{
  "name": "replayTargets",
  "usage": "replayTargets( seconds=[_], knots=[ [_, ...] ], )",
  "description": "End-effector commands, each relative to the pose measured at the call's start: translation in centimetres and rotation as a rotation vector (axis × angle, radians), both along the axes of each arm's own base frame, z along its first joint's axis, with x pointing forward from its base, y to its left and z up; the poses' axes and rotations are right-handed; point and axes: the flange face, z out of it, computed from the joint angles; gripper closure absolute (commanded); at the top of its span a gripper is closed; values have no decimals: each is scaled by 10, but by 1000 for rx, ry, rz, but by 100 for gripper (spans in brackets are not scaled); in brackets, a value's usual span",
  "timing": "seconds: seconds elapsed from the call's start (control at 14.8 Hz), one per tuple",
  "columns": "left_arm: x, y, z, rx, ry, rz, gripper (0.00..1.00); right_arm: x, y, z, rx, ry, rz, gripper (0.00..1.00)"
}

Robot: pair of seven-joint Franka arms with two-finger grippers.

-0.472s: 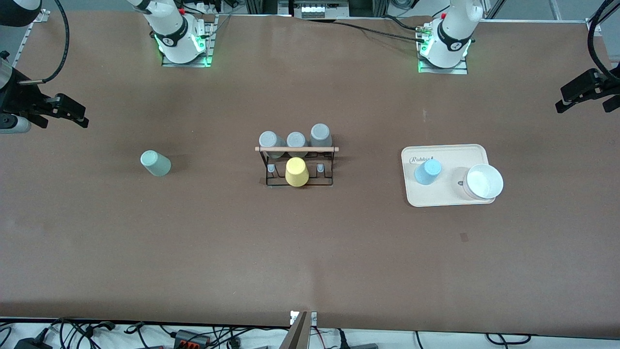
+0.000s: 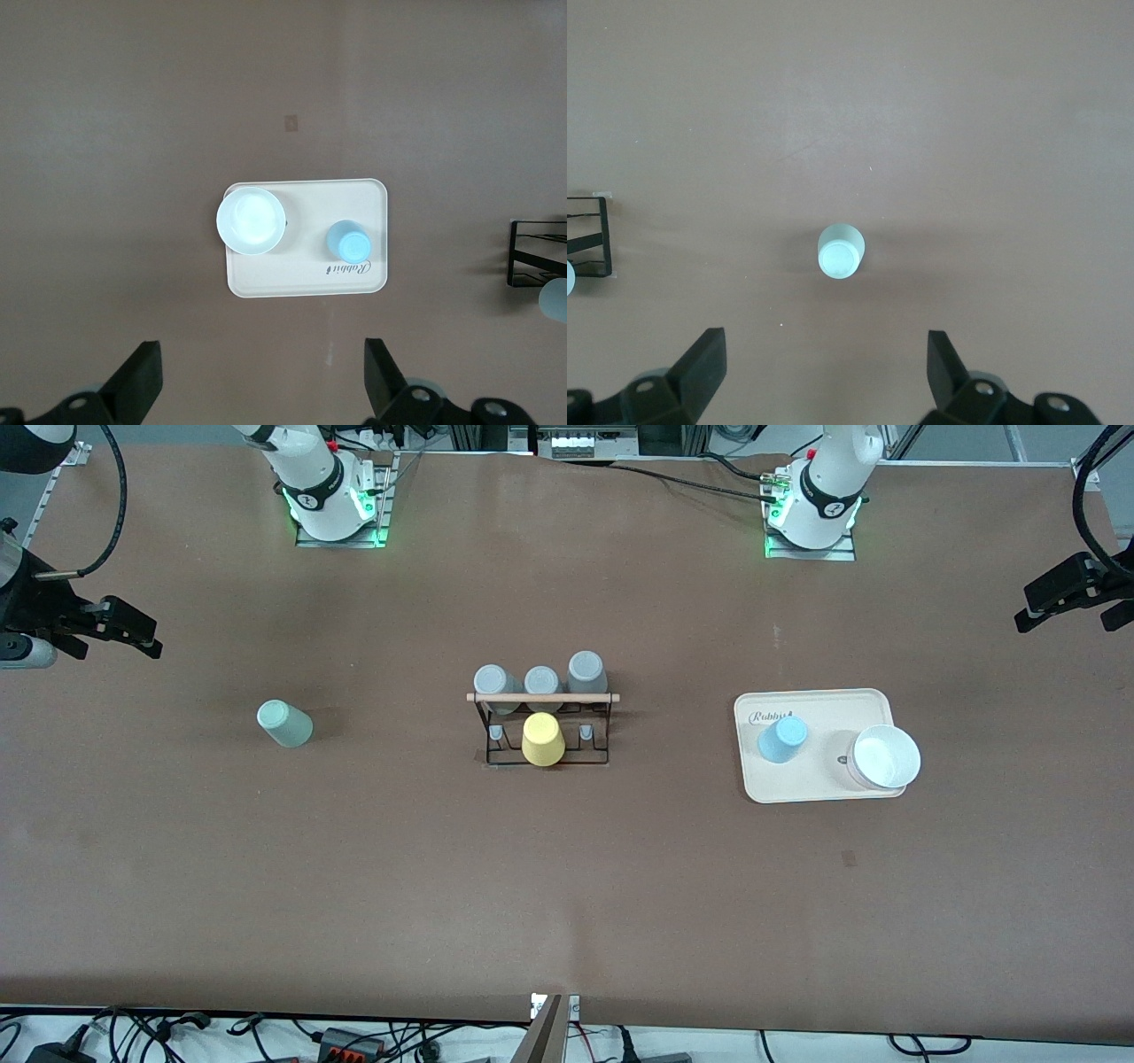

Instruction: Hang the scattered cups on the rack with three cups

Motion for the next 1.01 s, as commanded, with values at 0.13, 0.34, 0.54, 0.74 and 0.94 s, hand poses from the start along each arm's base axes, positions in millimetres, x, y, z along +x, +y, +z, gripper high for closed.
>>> replayTargets(
  seconds=[0.13, 0.34, 0.54, 0.74, 0.94],
  knots=[
    [17, -8, -32, -10, 59, -9, 0, -5, -1, 8, -1, -2, 2, 0],
    [26, -48, -65, -14, 143, 3, 0, -5, 0, 6, -1, 4, 4, 0],
    [37, -84, -121, -14, 242, -44, 0, -4, 0, 5, 0, 9, 5, 0],
    [44, -109, -164, -13, 222, 5, 0, 2, 5, -5, -3, 18, 0, 0],
    [39, -134, -223, -11, 191, 48, 0, 6, 5, -11, -3, 27, 0, 0]
  ],
)
